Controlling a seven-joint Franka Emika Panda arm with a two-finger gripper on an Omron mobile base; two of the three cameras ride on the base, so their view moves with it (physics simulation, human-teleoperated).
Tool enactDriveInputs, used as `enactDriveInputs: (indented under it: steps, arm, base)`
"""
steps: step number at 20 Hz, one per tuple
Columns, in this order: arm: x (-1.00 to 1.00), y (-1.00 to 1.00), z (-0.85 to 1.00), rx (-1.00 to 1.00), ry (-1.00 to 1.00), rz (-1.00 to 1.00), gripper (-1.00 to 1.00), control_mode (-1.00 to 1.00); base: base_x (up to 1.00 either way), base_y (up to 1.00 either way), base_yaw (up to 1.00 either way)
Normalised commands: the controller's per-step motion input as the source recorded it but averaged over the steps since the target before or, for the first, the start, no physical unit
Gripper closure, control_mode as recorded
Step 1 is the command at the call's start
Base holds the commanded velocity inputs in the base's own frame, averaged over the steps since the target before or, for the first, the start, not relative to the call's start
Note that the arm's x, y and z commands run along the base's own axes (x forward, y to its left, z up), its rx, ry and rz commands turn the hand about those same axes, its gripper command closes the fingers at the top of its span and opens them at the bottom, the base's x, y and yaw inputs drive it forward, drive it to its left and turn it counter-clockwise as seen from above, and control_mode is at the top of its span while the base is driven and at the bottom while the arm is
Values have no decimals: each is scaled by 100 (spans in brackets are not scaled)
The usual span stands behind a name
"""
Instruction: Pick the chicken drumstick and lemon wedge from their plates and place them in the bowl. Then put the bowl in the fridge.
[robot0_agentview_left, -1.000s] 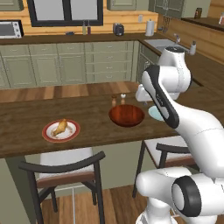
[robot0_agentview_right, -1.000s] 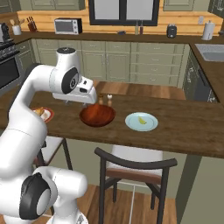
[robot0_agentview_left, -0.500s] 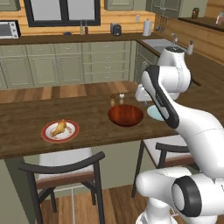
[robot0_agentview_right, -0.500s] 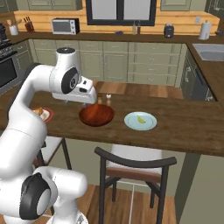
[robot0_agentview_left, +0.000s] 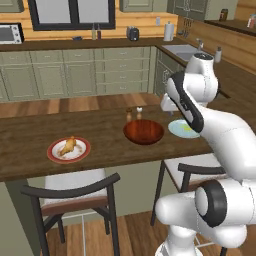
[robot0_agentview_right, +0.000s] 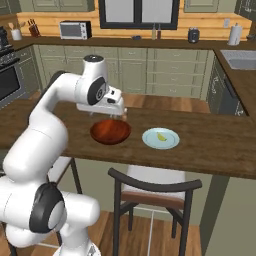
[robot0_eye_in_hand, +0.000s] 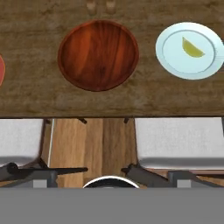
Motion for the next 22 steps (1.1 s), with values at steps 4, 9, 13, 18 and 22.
enactDriveInputs:
  steps: [4, 9, 13, 18, 22]
  arm:
    - [100, -96, -42, 0, 18, 2, -100, -100]
    - [100, -99, -70, -1, 12, 16, -100, -100]
    - [100, -88, -73, 0, 7, 13, -100, -100]
    - [100, -47, -89, -4, -7, 7, -100, -100]
    - [100, -14, -75, -8, -6, 4, -100, -100]
  base:
    - [0, 0, 0]
    - [0, 0, 0]
    - [0, 0, 0]
    - [0, 0, 0]
    - [0, 0, 0]
